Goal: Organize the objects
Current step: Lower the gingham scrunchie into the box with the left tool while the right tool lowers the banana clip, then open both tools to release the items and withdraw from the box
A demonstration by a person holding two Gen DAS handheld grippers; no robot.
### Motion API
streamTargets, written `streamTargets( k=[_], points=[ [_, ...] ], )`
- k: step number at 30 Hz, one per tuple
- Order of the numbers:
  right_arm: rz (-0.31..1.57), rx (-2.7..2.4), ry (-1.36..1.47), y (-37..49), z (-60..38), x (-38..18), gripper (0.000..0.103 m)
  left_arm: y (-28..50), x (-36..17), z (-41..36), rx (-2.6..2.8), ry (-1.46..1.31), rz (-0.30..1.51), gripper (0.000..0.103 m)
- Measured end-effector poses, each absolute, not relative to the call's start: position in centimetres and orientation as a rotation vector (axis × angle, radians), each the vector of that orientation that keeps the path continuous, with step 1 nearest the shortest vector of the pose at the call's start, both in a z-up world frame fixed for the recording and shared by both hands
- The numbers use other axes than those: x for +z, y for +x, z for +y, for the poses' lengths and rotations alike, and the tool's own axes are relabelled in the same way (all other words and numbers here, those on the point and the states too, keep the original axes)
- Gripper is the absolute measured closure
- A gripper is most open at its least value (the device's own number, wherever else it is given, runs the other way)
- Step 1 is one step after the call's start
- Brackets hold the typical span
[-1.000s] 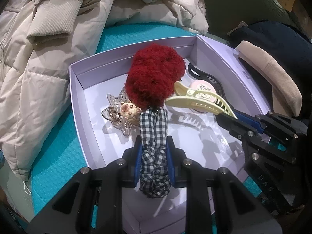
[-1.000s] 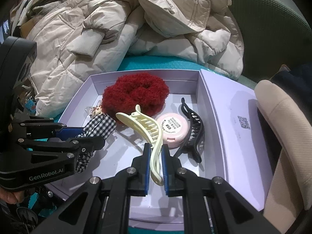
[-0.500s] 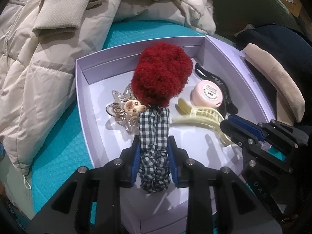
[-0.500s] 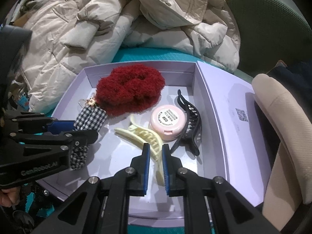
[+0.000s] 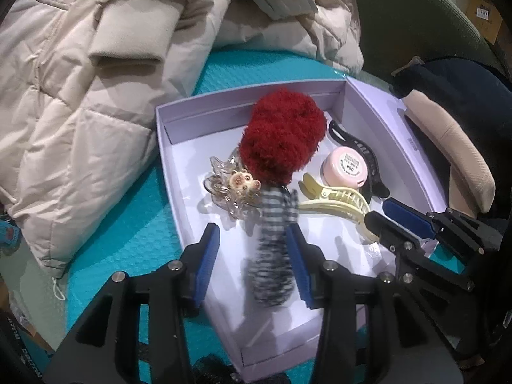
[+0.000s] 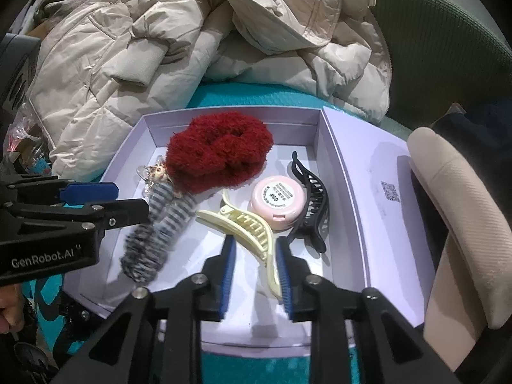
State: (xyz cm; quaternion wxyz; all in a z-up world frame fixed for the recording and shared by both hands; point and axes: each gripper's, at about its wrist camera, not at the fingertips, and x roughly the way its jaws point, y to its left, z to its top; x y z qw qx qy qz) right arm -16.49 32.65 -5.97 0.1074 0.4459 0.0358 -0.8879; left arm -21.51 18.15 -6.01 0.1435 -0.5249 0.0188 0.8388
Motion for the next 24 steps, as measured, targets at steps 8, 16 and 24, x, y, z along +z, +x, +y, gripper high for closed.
streamTargets(
  k=[8, 16, 24],
  points=[
    [0.105, -2.634, 1.259, -15.2, 32.5, -4.0, 0.066, -20.1, -3.7, 16.7, 2.463, -1.474, 0.036, 0.055],
    [0.095, -2.631, 1.209, -13.6, 32.0, -2.4, 0.066, -17.9, -1.3, 15.2, 2.516, -1.429, 0.043, 0.054],
    [0.111, -2.603, 1.151, -11.8, 30.8, -1.0, 0.066, -15.6, 0.3, 12.9, 2.577, -1.408, 0.03, 0.054]
  ],
)
